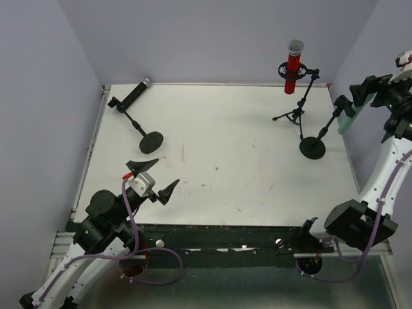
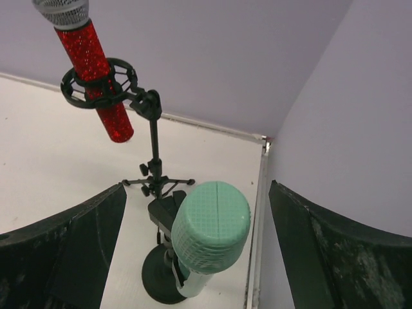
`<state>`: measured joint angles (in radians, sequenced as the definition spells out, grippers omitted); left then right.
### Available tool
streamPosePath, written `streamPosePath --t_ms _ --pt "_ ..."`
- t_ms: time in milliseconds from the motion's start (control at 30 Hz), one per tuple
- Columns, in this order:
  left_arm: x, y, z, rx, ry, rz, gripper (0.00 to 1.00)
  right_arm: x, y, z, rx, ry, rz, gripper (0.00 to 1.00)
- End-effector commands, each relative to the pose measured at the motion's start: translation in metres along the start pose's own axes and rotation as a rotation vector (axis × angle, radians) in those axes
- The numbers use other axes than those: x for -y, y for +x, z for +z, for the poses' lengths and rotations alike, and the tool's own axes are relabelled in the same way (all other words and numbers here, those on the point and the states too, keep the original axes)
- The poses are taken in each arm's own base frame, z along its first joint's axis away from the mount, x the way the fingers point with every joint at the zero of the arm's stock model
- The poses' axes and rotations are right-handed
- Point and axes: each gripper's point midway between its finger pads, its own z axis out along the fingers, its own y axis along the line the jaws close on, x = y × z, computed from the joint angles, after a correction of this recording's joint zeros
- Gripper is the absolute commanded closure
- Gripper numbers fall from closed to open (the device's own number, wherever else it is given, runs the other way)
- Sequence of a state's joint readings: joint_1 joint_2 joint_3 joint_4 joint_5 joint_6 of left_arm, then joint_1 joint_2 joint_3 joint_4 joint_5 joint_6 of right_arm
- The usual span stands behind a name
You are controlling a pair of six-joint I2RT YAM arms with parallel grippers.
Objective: Attach the microphones to the stand
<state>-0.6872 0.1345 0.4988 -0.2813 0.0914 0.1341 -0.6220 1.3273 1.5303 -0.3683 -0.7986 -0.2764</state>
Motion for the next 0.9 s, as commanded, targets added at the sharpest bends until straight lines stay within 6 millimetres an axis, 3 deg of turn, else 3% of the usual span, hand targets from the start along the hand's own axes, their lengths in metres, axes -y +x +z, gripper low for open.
streamPosePath --t_ms 0,167,233,333,533,633,767,867 --pt "0.004 -0.001 -0.003 0.014 0.017 -0.005 0.02 0.015 -0.048 -0.014 0.068 0.09 -0.055 0.0" --pt "0.001 -0.003 -0.003 0.021 0.0 -0.015 0.01 0.021 -0.113 -0.026 0.153 0.115 -0.131 0.0" --pt "0.0 -0.003 -0.002 0.019 -0.002 -0.023 0.01 0.01 -0.139 -0.033 0.201 0.077 -0.152 0.0" --pt "-0.002 -0.002 -0.001 0.008 -0.014 -0.034 0.02 -0.017 -0.158 -0.041 0.246 -0.045 -0.177 0.01" --pt "-0.011 -0.005 0.002 -0.011 -0.06 -0.062 0.02 -0.084 -0.16 -0.05 0.284 -0.42 -0.013 0.0" --pt "-0.015 -0.007 0.003 -0.018 -0.085 -0.093 0.02 -0.118 -0.15 -0.049 0.273 -0.546 0.044 0.0" --pt "-0.022 -0.01 0.001 -0.035 -0.147 -0.196 0.01 -0.183 -0.131 -0.046 0.213 -0.718 0.055 0.0" --pt "-0.025 -0.007 -0.001 -0.055 -0.193 -0.297 0.02 -0.221 -0.116 -0.052 0.187 -0.817 0.049 0.01"
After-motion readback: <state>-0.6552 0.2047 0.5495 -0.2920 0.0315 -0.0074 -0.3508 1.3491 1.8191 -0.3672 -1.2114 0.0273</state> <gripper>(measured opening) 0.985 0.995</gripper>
